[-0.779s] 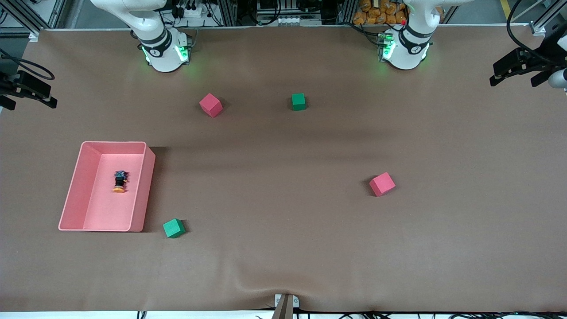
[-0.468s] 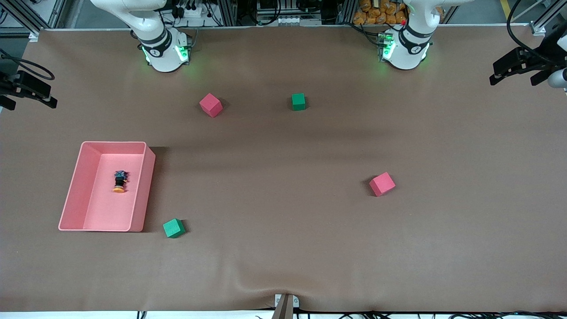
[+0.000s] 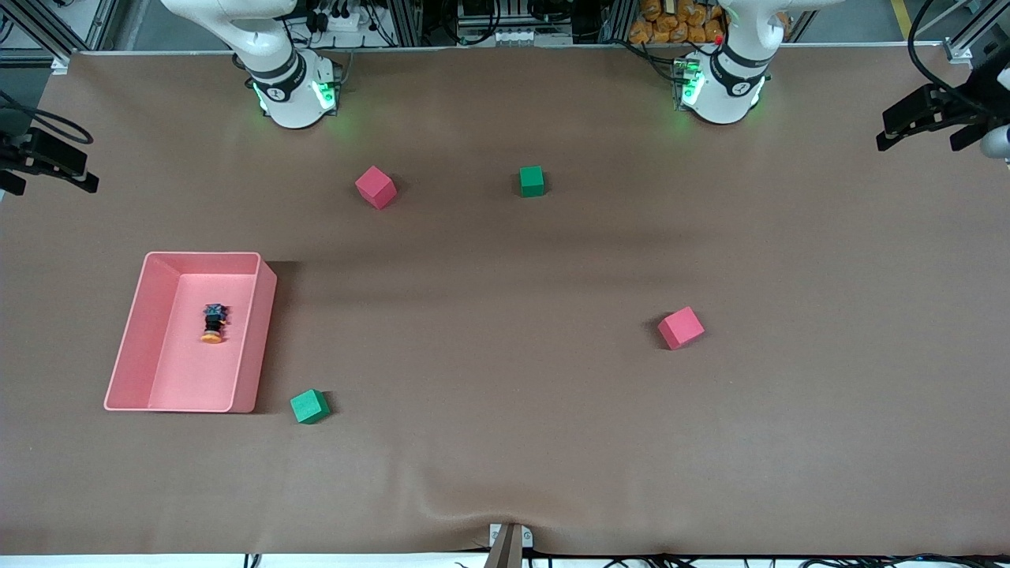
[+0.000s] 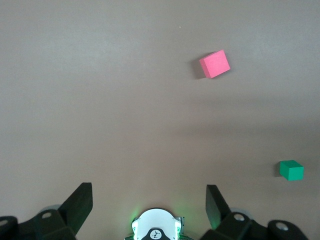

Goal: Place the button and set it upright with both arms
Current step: 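Move the right gripper toward the pink tray, then lower the right gripper into the tray and grasp the yellow button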

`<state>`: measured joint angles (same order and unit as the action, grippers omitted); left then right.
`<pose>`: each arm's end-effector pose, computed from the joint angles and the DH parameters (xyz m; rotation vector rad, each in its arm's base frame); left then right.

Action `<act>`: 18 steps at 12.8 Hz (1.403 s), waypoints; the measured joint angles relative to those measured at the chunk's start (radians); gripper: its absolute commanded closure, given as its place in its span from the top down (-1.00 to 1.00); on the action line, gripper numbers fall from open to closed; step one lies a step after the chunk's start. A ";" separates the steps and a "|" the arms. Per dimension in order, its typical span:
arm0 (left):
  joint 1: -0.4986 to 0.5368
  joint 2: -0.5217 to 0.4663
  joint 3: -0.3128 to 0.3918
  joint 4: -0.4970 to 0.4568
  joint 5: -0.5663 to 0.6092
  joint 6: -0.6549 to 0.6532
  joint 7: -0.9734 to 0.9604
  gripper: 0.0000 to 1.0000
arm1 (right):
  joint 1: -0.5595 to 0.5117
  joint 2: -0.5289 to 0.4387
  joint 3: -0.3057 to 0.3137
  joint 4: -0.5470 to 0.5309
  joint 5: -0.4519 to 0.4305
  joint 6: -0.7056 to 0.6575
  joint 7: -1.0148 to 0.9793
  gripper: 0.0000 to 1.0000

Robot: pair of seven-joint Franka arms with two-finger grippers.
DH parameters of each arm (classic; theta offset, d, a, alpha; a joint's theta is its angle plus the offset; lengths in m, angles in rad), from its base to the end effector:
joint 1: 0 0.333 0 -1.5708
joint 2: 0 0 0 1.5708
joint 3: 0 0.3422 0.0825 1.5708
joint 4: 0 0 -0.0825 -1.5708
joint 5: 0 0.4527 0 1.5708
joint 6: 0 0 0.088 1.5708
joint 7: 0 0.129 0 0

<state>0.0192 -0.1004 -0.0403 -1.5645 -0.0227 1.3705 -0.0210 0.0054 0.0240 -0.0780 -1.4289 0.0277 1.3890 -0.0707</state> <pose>0.5645 -0.0164 0.6753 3.1217 -0.0050 -0.1469 0.6088 -0.0397 0.6740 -3.1101 -0.0034 0.0962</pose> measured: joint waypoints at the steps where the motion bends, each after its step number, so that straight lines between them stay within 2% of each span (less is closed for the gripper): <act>1: -0.004 0.020 -0.006 0.032 0.004 0.000 0.000 1.00 | 0.000 0.011 -0.005 -0.001 0.000 0.004 0.000 1.00; 4: -0.010 0.064 -0.030 0.093 0.021 -0.002 -0.001 1.00 | 0.001 0.074 -0.021 -0.006 -0.001 0.044 0.000 1.00; 8: -0.008 0.095 -0.032 0.098 0.019 -0.002 -0.001 1.00 | 0.001 0.201 -0.034 -0.023 0.001 0.105 0.000 1.00; 11: -0.022 0.119 -0.038 0.097 0.019 -0.010 -0.003 1.00 | 0.001 0.315 -0.037 -0.096 0.001 0.283 0.000 1.00; 14: -0.020 0.143 -0.038 0.097 0.024 -0.010 -0.003 1.00 | -0.008 0.352 -0.046 -0.241 0.001 0.472 -0.037 1.00; 18: -0.017 0.141 -0.035 0.103 0.050 -0.010 -0.003 1.00 | -0.030 0.414 -0.061 -0.296 0.002 0.585 -0.152 1.00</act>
<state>0.0024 0.0408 -0.0757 -1.4613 0.0270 1.3605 -0.0238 -0.0245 0.4382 -0.1395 -1.7250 0.0295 1.9736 -0.2232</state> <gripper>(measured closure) 0.000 0.000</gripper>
